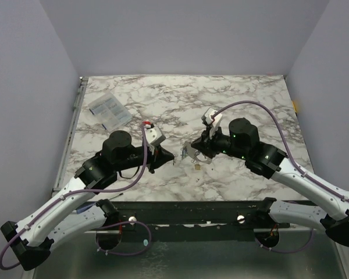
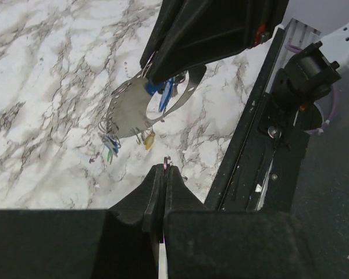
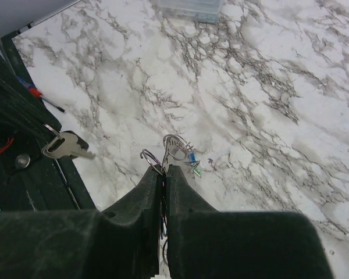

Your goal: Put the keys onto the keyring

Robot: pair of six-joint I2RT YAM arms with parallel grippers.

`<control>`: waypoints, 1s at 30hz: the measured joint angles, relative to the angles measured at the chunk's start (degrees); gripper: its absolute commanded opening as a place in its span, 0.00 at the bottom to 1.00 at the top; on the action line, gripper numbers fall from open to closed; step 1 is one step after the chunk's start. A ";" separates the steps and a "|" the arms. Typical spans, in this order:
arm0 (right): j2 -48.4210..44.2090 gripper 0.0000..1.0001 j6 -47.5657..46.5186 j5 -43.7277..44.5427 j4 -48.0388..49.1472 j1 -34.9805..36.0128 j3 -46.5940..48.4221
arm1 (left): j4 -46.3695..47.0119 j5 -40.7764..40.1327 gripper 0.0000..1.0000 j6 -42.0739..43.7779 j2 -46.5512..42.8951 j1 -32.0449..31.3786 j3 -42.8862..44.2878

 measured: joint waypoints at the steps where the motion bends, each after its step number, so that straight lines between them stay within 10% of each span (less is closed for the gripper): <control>1: 0.00 0.01 -0.48 0.48 0.52 0.81 -0.09 | 0.33 0.74 0.00 0.50 -0.44 0.00 -0.13; 30: -1.18 0.01 -6.93 10.08 11.61 10.16 -6.19 | 14.84 8.66 0.00 -0.59 0.20 0.00 -5.53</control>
